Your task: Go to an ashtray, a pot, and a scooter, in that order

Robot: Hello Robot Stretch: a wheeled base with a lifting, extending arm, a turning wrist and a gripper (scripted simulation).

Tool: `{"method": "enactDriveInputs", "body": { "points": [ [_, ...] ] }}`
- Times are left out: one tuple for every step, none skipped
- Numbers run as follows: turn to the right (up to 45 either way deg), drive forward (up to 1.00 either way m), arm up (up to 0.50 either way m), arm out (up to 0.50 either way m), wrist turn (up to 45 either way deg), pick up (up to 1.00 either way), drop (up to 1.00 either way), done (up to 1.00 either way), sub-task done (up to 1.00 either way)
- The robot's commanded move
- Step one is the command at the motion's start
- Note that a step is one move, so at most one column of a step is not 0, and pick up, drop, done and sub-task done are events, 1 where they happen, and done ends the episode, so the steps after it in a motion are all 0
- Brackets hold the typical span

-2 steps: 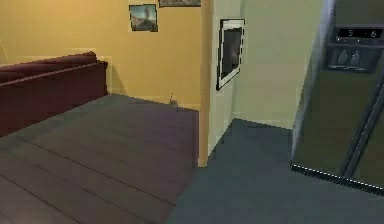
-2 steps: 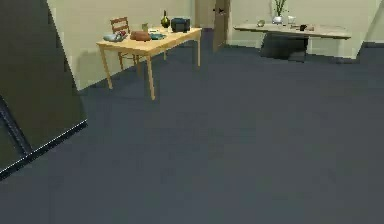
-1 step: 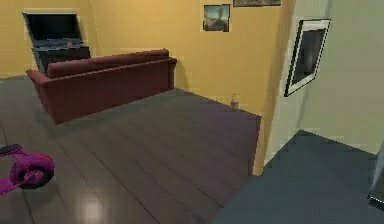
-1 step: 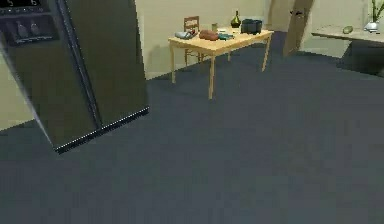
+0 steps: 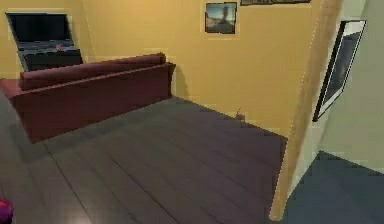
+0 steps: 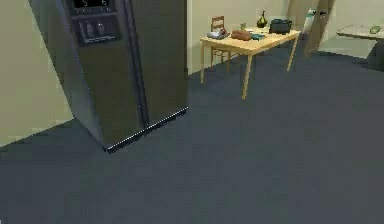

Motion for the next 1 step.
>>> {"method": "enactDriveInputs", "body": {
  "points": [
    [-45.0, 0.0, 0.0, 0.0, 0.0, 0.0, 0.0, 0.0, 0.0]
  ]
}}
